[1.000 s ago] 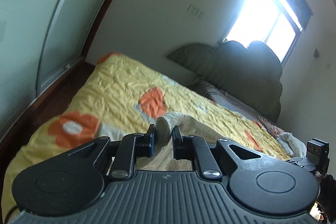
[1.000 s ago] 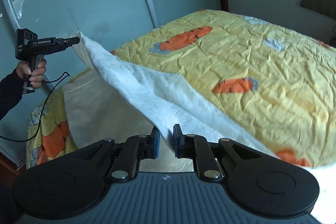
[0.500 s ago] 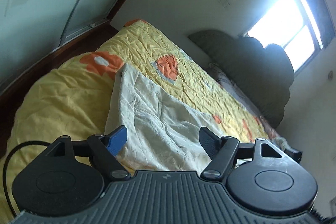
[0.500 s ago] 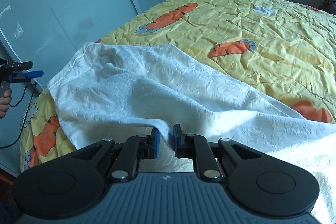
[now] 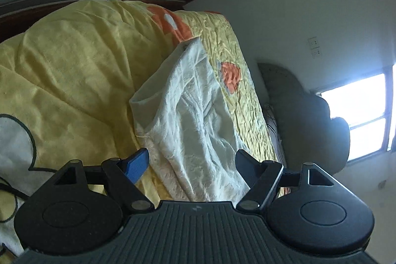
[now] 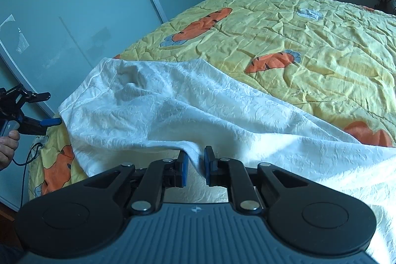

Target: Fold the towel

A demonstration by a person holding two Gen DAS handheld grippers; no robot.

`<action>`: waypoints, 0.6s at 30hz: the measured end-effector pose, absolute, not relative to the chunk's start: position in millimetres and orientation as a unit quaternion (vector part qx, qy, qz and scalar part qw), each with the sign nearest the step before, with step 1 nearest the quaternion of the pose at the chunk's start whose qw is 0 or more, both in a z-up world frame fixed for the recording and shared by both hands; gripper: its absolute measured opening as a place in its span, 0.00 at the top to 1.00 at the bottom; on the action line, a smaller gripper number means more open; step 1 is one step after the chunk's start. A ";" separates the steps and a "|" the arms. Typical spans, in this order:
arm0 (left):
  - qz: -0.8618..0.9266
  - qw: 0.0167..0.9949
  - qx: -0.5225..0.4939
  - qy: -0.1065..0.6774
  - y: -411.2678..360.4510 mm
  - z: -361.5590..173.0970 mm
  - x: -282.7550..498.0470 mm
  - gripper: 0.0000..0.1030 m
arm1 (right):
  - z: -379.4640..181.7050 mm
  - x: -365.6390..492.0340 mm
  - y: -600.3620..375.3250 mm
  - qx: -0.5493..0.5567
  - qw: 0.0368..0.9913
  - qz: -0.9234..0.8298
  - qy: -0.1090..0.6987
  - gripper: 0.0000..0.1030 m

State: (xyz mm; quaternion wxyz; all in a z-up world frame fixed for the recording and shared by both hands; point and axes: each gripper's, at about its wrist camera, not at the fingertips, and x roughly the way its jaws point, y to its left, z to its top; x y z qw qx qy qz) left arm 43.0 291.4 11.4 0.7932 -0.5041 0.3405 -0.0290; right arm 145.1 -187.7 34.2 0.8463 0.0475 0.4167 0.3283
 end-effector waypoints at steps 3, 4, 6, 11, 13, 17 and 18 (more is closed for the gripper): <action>-0.011 0.797 -0.497 0.342 290.8 9.3 54.0 0.36 | 33.9 144.8 -186.6 0.045 0.847 0.326 0.417 0.88; -0.009 0.801 -0.490 0.344 289.5 10.1 55.6 0.41 | 34.7 144.0 -186.0 0.043 0.848 0.326 0.416 0.88; -0.007 0.812 -0.461 0.357 285.1 15.7 62.4 0.87 | 40.6 139.4 -184.9 0.035 0.852 0.325 0.410 0.88; -0.018 0.817 -0.421 0.393 286.5 31.3 66.4 0.80 | 57.8 124.8 -190.0 0.032 0.857 0.334 0.391 0.88; -0.022 0.809 -0.439 0.390 291.2 31.9 62.7 0.77 | 56.3 127.2 -190.2 0.032 0.856 0.333 0.393 0.88; -0.027 0.785 -0.484 0.385 294.7 26.1 58.7 0.64 | 49.4 133.1 -186.0 0.036 0.854 0.330 0.401 0.88; -0.028 0.783 -0.489 0.384 294.7 24.2 58.4 0.60 | 48.8 133.6 -185.5 0.036 0.854 0.329 0.401 0.88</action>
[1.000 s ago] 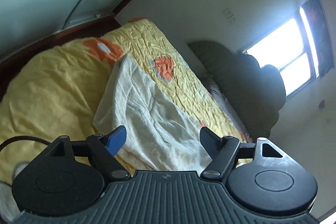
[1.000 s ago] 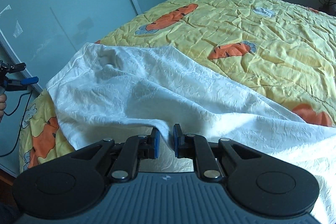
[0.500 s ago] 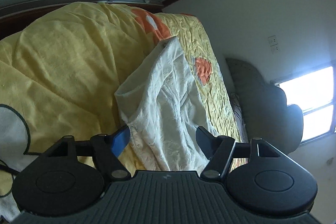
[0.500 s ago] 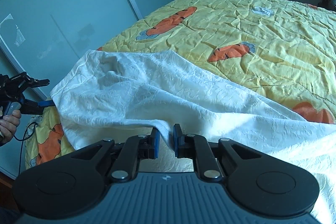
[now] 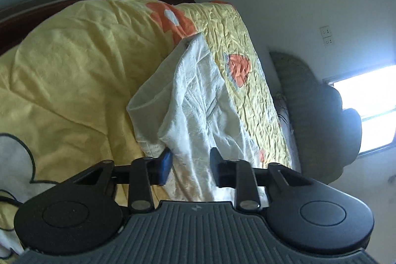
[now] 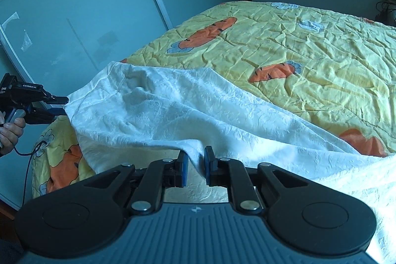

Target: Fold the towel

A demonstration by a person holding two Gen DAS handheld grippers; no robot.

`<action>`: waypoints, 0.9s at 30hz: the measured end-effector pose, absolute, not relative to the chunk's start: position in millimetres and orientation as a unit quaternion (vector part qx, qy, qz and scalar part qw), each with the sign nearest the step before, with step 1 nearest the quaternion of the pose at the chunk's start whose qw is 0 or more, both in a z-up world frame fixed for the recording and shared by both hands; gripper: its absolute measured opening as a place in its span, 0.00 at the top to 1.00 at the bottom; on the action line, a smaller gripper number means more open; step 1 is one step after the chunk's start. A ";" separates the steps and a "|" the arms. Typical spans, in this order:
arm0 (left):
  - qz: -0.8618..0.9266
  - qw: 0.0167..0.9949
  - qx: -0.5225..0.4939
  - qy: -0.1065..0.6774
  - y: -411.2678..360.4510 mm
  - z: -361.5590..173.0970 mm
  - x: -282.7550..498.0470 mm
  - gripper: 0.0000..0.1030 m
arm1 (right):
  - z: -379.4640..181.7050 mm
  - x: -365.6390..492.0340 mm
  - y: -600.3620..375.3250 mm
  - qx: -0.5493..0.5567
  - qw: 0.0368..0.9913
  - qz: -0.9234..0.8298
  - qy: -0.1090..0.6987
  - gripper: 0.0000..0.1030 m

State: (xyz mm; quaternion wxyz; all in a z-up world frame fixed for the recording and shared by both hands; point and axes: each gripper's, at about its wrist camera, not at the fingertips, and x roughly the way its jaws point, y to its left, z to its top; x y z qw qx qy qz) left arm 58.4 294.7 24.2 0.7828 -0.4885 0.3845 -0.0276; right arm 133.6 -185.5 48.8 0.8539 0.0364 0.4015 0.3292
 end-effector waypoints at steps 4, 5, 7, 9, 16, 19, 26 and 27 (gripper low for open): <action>-0.008 0.776 -0.487 0.401 295.2 13.2 66.3 0.55 | 48.1 133.7 -187.1 0.040 0.853 0.330 0.402 0.88; -0.005 0.775 -0.487 0.403 295.3 10.6 68.3 0.55 | 48.4 133.0 -187.2 0.040 0.853 0.330 0.402 0.88; 0.002 0.788 -0.471 0.396 293.8 10.6 73.9 0.64 | 49.3 131.3 -187.3 0.037 0.853 0.330 0.402 0.88; 0.013 0.810 -0.441 0.388 293.6 19.7 79.4 0.96 | 53.1 125.9 -187.2 0.030 0.855 0.331 0.399 0.88; 0.027 0.832 -0.384 0.400 298.5 26.8 81.4 0.95 | 18.5 78.9 -158.3 -0.047 0.828 0.341 0.443 0.88; 0.035 0.837 -0.361 0.410 294.0 14.1 83.4 0.78 | 17.0 81.7 -162.0 -0.006 0.837 0.330 0.436 0.88; -0.035 0.835 -0.351 0.422 261.6 46.1 43.2 0.43 | 22.8 80.6 -166.2 0.000 0.839 0.337 0.427 0.88; -0.060 0.826 -0.371 0.420 247.7 46.5 36.2 0.43 | 22.3 80.8 -166.3 0.003 0.839 0.338 0.427 0.88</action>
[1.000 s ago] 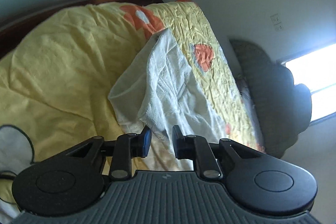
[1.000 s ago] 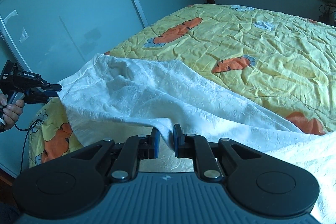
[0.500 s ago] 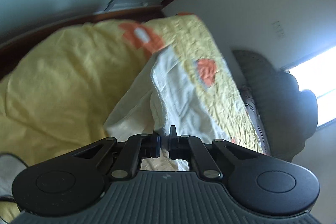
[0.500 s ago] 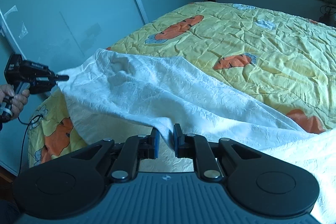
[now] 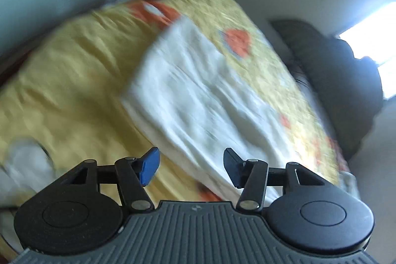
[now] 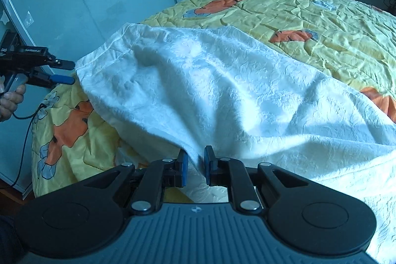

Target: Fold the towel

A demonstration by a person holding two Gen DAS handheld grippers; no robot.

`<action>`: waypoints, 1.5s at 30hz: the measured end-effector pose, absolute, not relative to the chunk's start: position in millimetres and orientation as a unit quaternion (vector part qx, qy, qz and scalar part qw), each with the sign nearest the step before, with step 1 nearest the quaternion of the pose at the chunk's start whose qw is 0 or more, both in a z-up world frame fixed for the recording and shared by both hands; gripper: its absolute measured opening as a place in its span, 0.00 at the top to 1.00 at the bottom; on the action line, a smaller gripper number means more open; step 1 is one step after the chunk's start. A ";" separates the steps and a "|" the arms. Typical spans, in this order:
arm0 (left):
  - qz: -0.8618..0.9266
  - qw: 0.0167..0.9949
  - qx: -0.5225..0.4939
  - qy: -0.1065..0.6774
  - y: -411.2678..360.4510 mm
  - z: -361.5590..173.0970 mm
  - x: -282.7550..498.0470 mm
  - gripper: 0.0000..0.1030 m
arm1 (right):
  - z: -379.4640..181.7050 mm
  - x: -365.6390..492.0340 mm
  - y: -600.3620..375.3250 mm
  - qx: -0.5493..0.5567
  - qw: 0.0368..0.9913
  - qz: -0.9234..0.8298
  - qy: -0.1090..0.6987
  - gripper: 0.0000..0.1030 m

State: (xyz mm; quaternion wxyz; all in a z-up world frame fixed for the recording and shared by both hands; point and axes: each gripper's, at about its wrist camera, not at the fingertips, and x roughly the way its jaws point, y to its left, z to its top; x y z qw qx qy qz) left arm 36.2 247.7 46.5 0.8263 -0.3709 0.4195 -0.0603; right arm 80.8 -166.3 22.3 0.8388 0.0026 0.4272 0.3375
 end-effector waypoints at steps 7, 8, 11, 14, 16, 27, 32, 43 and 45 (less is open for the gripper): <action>-0.198 0.691 -0.538 0.440 112.1 11.2 41.8 0.43 | 22.9 79.0 -169.4 0.016 0.842 0.335 0.423 0.88; -0.192 0.681 -0.547 0.448 99.9 7.0 48.5 0.43 | 24.7 78.8 -170.0 0.018 0.843 0.335 0.421 0.88; -0.157 0.680 -0.554 0.455 77.0 -2.0 63.6 0.43 | 28.5 77.9 -171.1 0.022 0.847 0.334 0.413 0.88; -0.120 0.684 -0.541 0.474 69.8 -14.8 82.5 0.43 | 28.6 75.5 -172.1 0.027 0.849 0.335 0.408 0.88; -0.113 0.698 -0.530 0.468 67.6 -19.3 91.7 0.43 | 25.8 73.9 -173.4 0.030 0.847 0.337 0.409 0.88; -0.093 0.786 -0.417 0.447 54.7 -33.2 93.9 0.87 | 41.1 71.8 -249.1 0.160 0.854 0.280 0.408 0.27; -0.102 0.799 -0.408 0.430 53.8 -34.9 85.6 0.87 | 72.8 123.2 -348.9 0.213 0.910 0.074 0.348 0.23; -0.130 0.788 -0.436 0.415 65.5 -49.3 73.8 0.87 | 14.7 243.7 -397.1 0.144 0.860 -0.116 0.476 0.45; -0.133 0.788 -0.438 0.413 66.6 -50.6 72.6 0.87 | 10.8 248.1 -391.7 0.109 0.860 -0.127 0.483 0.45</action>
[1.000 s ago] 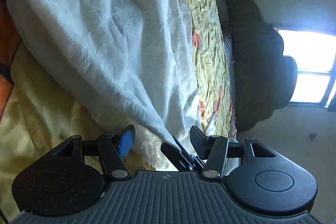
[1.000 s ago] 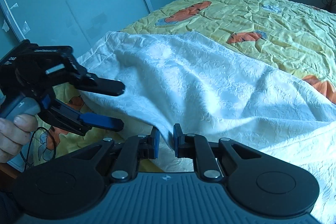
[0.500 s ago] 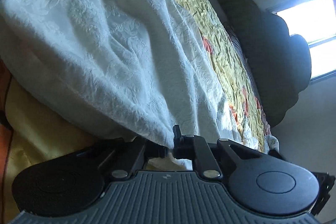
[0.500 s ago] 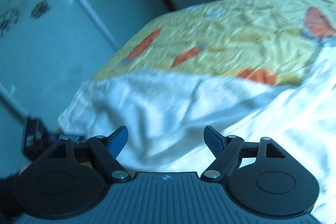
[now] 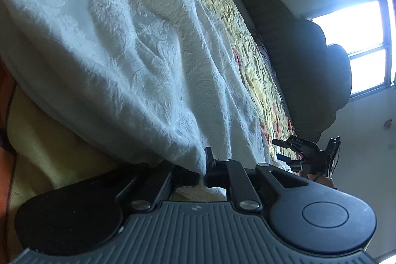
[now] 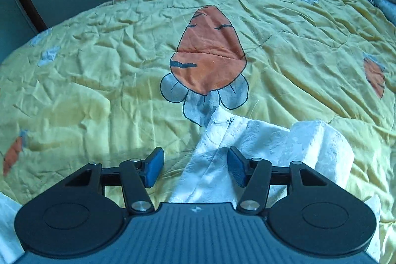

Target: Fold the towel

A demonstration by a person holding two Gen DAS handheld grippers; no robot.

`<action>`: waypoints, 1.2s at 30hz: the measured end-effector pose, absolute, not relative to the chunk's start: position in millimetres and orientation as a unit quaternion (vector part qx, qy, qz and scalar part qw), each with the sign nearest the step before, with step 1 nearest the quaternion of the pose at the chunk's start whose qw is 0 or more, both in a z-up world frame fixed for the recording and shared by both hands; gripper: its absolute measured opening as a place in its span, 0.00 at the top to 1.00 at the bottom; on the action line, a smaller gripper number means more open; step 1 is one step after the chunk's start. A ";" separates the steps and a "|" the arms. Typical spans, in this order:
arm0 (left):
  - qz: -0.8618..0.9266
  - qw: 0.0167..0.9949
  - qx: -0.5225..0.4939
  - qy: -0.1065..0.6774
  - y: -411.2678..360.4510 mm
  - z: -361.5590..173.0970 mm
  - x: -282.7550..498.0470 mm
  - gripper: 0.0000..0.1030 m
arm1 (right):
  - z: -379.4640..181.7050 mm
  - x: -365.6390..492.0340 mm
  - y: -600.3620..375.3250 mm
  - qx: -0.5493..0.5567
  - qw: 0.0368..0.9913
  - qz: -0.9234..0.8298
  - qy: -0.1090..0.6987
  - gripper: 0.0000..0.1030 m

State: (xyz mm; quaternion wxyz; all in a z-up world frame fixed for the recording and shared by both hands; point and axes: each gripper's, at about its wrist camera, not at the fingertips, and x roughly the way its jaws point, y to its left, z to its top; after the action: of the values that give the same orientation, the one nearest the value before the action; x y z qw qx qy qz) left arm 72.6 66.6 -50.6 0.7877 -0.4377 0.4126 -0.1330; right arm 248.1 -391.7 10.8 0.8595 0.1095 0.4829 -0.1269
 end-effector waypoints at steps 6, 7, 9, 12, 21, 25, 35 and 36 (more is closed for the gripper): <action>-0.141 0.789 -0.436 0.409 67.5 -52.3 70.0 0.87 | 8.7 243.9 -393.6 0.107 0.864 -0.135 0.472 0.55; -0.142 0.788 -0.437 0.409 67.7 -52.6 72.0 0.87 | 9.5 241.3 -398.9 0.123 0.863 -0.138 0.470 0.63; -0.143 0.788 -0.438 0.409 67.9 -53.2 72.7 0.87 | 10.5 236.9 -411.2 0.158 0.860 -0.133 0.467 0.72; -0.146 0.788 -0.436 0.408 68.2 -54.2 76.9 0.87 | 12.5 228.5 -423.2 0.193 0.858 -0.129 0.458 0.86; -0.147 0.782 -0.442 0.415 72.6 -56.5 82.1 0.87 | 77.9 98.1 -468.2 0.322 0.902 -0.088 0.274 0.91; -0.151 0.778 -0.445 0.418 74.8 -58.4 84.7 0.87 | 74.4 2.9 -496.8 0.369 0.893 -0.094 0.238 0.90; -0.146 0.776 -0.443 0.425 75.9 -57.0 89.3 0.87 | -36.1 -80.6 -527.1 0.538 0.800 -0.128 0.232 0.82; -0.144 0.773 -0.446 0.428 75.7 -56.1 90.3 0.87 | -37.6 -81.2 -528.9 0.551 0.796 -0.121 0.221 0.77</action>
State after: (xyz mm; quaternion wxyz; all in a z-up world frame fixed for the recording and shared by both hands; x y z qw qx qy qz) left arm 90.3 75.7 -56.1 0.7731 -0.4457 0.4278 -0.1437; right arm -81.2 -528.9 -37.6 0.7958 0.5509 0.2207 -0.1207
